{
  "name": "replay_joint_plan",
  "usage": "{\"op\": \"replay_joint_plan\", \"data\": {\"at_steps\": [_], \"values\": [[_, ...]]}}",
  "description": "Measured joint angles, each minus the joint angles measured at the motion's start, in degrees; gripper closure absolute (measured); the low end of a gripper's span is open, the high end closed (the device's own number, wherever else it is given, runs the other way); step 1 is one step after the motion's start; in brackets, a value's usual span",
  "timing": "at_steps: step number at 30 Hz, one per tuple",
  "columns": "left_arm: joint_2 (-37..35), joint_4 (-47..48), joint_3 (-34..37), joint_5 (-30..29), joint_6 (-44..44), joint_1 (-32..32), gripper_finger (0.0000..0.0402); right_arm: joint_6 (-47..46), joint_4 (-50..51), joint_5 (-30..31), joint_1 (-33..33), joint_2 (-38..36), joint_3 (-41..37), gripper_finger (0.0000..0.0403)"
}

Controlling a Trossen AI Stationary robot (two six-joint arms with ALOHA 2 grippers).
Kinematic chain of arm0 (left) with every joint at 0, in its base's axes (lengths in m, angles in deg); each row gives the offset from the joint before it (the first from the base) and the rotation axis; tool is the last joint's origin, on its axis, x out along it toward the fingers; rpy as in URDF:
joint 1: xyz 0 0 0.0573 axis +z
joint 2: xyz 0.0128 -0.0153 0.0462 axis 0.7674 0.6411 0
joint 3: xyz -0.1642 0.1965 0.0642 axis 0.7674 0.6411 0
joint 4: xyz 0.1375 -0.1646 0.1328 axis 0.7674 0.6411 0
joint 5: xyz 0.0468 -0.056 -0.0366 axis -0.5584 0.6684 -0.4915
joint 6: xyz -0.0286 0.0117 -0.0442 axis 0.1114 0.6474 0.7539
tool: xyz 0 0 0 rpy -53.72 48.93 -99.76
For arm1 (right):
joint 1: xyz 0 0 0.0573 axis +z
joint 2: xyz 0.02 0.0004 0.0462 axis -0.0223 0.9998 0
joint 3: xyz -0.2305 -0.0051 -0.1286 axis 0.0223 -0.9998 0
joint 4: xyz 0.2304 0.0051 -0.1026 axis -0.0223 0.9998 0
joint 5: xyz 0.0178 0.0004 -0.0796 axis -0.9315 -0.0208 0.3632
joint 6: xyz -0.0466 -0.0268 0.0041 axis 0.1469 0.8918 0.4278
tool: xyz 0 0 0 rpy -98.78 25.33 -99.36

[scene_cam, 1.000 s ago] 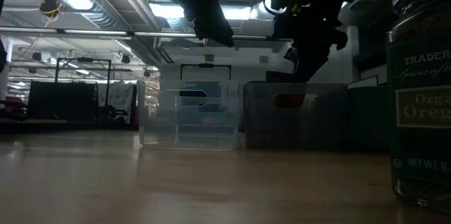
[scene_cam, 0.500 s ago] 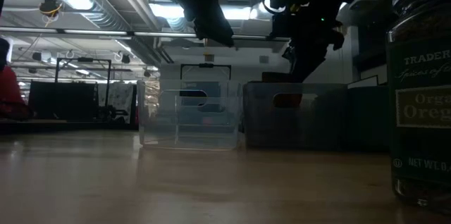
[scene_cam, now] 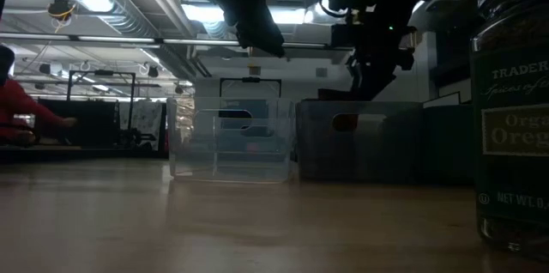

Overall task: Sort spices by type
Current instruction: Put the top orange seasoning pack into the black bin, then put the orange seasoning pack into the black bin

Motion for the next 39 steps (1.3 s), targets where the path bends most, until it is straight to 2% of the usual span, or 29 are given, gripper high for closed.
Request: {"op": "replay_joint_plan", "data": {"at_steps": [5,12,16,21,25,31,39], "values": [[0.00,0.01,0.00,-0.01,0.00,0.00,0.0247,-0.03,-0.06,0.55,0.00,0.00,1.67,0.0236],[0.00,0.54,0.00,0.01,0.00,0.00,0.0247,-0.03,4.89,0.59,0.00,0.00,6.11,0.0233],[-1.04,3.39,0.02,0.00,0.79,0.00,0.0247,-0.05,10.60,0.60,0.02,0.00,10.01,0.0233],[-5.42,12.07,0.00,0.11,5.64,-0.44,0.0247,-0.08,16.69,0.64,0.02,-0.02,15.11,0.0232],[-9.22,22.36,0.00,0.44,14.28,-2.19,0.0247,-0.17,18.71,0.64,0.02,-0.02,17.79,0.0232],[-11.85,36.06,0.20,0.52,32.00,-7.94,0.0247,-0.21,19.21,0.63,0.00,-0.02,18.35,0.0233],[-11.96,46.96,0.20,0.62,55.10,-16.76,0.0247,-0.29,19.23,0.53,0.00,-0.02,18.32,0.0233]]}}
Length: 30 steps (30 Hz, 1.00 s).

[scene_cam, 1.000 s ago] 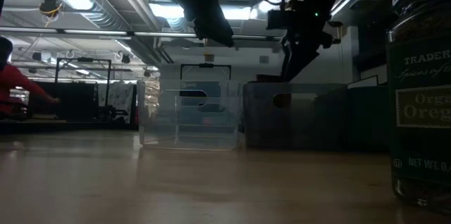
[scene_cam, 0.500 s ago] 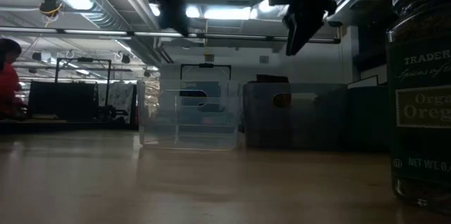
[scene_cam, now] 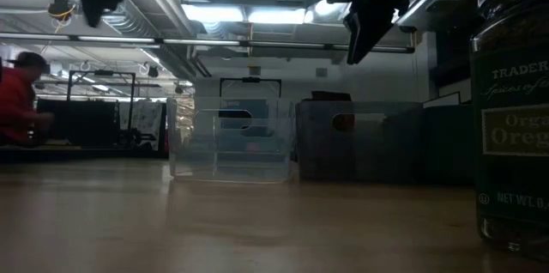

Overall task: Sort spices by type
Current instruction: Put the orange seasoning pack into the black bin

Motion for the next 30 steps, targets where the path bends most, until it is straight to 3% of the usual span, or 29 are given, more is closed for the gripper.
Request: {"op": "replay_joint_plan", "data": {"at_steps": [5,20,30], "values": [[0.02,3.77,0.00,0.73,11.80,-6.58,0.0247,-0.01,0.50,-0.02,0.01,0.00,0.00,0.0233],[0.04,3.18,0.13,1.39,40.78,-28.19,0.0247,-0.02,4.36,-0.07,0.00,0.00,-0.05,0.0233],[0.07,1.78,0.33,1.33,54.55,-38.12,0.0247,-0.02,4.33,-0.09,0.01,0.00,-0.07,0.0233]]}}
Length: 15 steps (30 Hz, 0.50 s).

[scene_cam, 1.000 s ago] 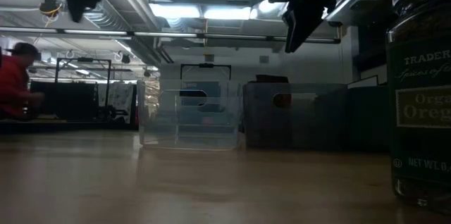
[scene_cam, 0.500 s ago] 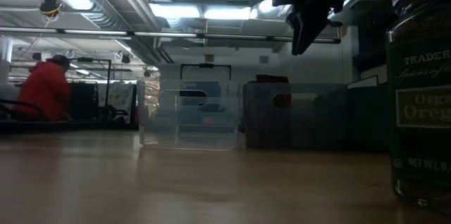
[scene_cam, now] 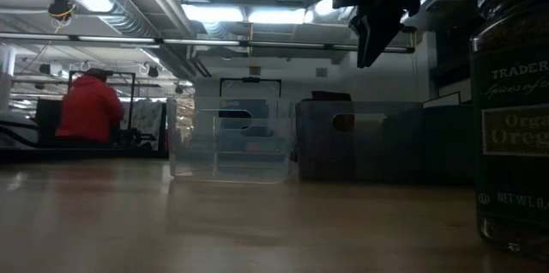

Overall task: Sort spices by type
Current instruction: Put the orange seasoning pack into the black bin

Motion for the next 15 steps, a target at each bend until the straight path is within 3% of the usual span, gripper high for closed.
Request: {"op": "replay_joint_plan", "data": {"at_steps": [15], "values": [[1.79,-10.17,6.24,-0.05,7.26,-7.88,0.0247,0.00,0.04,-0.10,-0.01,0.00,-0.01,0.0233]]}}
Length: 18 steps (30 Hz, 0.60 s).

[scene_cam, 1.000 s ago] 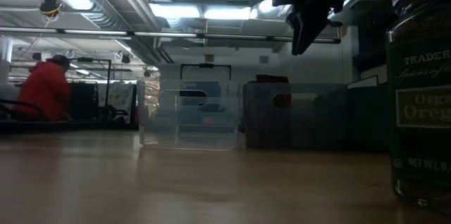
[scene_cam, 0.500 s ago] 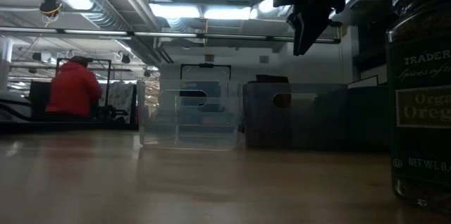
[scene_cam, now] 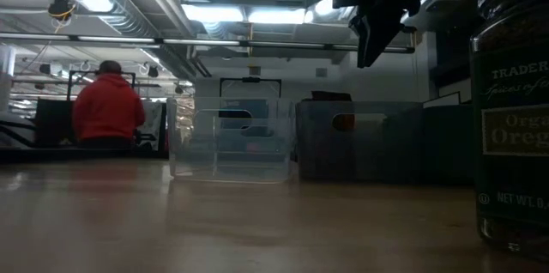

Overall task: Sort spices by type
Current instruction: Put the orange seasoning pack into the black bin

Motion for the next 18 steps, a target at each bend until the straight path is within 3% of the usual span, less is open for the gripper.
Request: {"op": "replay_joint_plan", "data": {"at_steps": [13,18], "values": [[0.00,-5.15,8.01,0.01,-0.13,-0.25,0.0247,0.00,0.02,0.00,-0.01,0.00,-0.01,0.0233],[0.00,-5.28,9.33,0.02,-0.30,-0.25,0.0279,-0.74,0.04,0.02,0.01,0.00,-0.01,0.0233]]}}
